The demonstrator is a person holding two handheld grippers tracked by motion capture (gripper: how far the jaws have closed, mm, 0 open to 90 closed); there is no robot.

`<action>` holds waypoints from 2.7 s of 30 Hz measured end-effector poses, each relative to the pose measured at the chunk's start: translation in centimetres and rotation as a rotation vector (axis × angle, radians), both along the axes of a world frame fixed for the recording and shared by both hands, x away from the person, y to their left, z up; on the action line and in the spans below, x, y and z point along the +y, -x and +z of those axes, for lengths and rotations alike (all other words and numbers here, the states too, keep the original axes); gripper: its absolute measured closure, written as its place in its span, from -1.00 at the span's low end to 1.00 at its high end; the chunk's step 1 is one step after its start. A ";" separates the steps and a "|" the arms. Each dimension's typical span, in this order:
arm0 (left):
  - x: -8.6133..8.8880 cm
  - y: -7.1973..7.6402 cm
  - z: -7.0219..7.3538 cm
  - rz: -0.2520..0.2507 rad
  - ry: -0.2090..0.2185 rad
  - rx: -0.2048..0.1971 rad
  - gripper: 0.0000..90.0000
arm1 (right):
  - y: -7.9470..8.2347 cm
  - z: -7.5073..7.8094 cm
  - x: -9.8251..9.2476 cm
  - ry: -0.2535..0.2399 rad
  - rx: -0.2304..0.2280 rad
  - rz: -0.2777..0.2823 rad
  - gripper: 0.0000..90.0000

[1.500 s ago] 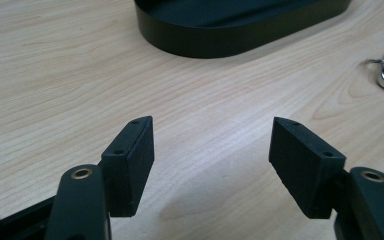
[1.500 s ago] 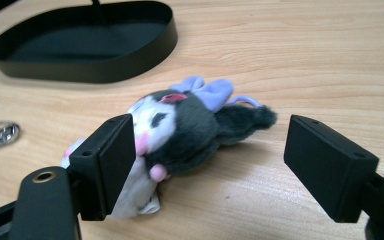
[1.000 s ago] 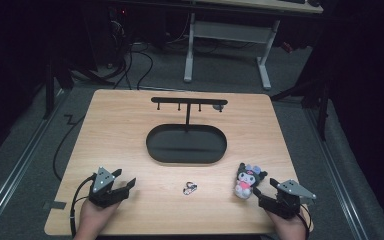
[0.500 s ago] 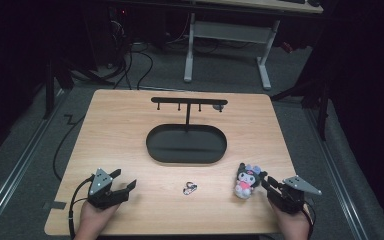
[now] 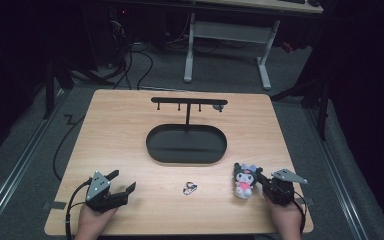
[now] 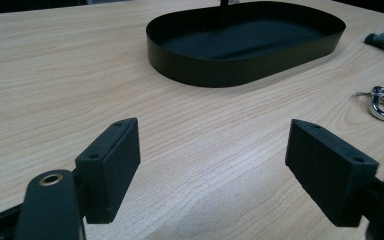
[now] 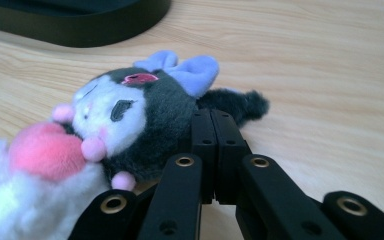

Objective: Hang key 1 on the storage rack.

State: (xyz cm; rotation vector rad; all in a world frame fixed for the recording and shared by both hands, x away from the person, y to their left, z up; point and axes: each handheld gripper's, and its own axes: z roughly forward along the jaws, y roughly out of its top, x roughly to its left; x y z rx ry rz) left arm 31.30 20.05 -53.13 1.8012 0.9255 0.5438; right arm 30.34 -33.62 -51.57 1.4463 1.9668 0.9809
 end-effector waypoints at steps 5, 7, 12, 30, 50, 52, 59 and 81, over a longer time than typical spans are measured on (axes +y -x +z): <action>0.1 0.2 0.0 0.003 0.004 0.001 -0.50 | -1.1 -0.1 0.7 0.016 -0.021 0.073 0.97; 0.1 0.2 0.0 0.008 0.008 0.005 -0.50 | -1.6 -0.1 1.1 0.016 -0.026 0.114 0.98; 0.2 0.3 0.0 0.012 0.005 0.008 -0.50 | -1.9 -0.1 2.1 0.030 -0.041 0.164 1.00; 0.7 0.0 1.1 0.010 -0.019 -0.006 -0.46 | 0.5 0.4 0.1 0.026 -0.093 0.045 0.65; 0.6 -1.1 0.0 0.008 -0.020 0.000 -0.45 | 0.6 0.4 0.4 0.068 0.064 -0.007 -0.05; 0.6 -1.1 0.0 -0.001 -0.020 0.000 -0.45 | 0.3 0.8 0.5 0.051 0.107 -0.004 -0.10; 0.5 -1.0 0.0 -0.024 -0.021 -0.005 -0.45 | -0.4 1.1 1.0 0.072 0.203 -0.018 -0.14; 0.4 -0.9 0.0 -0.031 -0.032 -0.002 -0.46 | -1.3 3.9 0.1 0.193 0.392 0.043 -0.20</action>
